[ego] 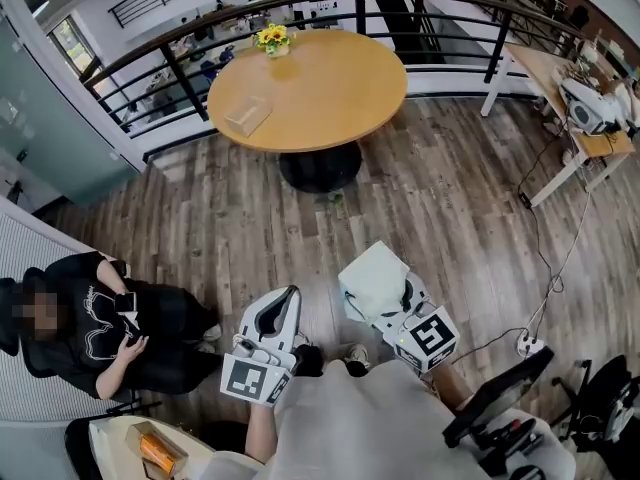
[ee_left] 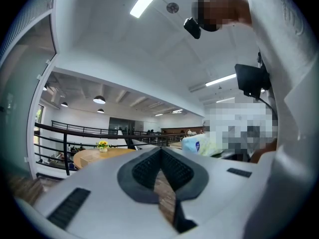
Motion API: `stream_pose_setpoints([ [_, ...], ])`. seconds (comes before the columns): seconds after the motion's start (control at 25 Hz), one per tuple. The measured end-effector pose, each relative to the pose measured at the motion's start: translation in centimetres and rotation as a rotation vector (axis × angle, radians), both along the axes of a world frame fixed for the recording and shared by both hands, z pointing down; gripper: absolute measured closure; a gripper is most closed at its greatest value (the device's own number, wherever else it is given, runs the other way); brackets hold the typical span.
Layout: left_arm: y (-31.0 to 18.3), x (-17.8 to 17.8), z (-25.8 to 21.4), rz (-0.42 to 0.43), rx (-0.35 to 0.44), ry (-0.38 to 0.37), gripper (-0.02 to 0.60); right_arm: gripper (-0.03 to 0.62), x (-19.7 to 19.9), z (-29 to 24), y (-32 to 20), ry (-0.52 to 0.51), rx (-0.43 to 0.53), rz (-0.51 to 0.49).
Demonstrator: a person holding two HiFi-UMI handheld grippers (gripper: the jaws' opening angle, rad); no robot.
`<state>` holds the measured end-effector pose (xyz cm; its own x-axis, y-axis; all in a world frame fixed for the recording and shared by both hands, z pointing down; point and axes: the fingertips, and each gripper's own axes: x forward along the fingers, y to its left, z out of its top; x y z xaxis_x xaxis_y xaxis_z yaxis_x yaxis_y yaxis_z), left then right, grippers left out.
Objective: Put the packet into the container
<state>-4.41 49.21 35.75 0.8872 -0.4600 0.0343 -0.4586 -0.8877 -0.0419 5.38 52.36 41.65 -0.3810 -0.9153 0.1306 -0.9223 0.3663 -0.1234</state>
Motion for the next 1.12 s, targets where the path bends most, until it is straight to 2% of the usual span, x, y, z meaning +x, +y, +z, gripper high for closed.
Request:
stream_pose_setpoints([
  [0.2,-1.6,0.2,0.2,-0.016,0.002,-0.007,0.577,0.298,-0.1,0.5,-1.7,-0.010,-0.010,-0.020],
  [0.4,-5.3,0.3,0.7,-0.038,-0.015,0.012,0.577,0.298,-0.5,0.9,-5.1,-0.014,-0.021,-0.050],
  [0.76,-18.1,-0.4,-0.6,-0.094,0.006,0.044,0.577,0.298,0.1,-0.3,-16.8,0.029,-0.051,-0.061],
  [0.96,-25.3,-2.9,-2.0,-0.122,0.004,0.055,0.577,0.298,-1.6,-2.0,-23.4,0.024,-0.040,-0.086],
  [1.12,-28.7,-3.5,-2.4,-0.126,0.002,0.086,0.577,0.298,-2.7,-2.1,-26.8,0.036,-0.055,-0.104],
])
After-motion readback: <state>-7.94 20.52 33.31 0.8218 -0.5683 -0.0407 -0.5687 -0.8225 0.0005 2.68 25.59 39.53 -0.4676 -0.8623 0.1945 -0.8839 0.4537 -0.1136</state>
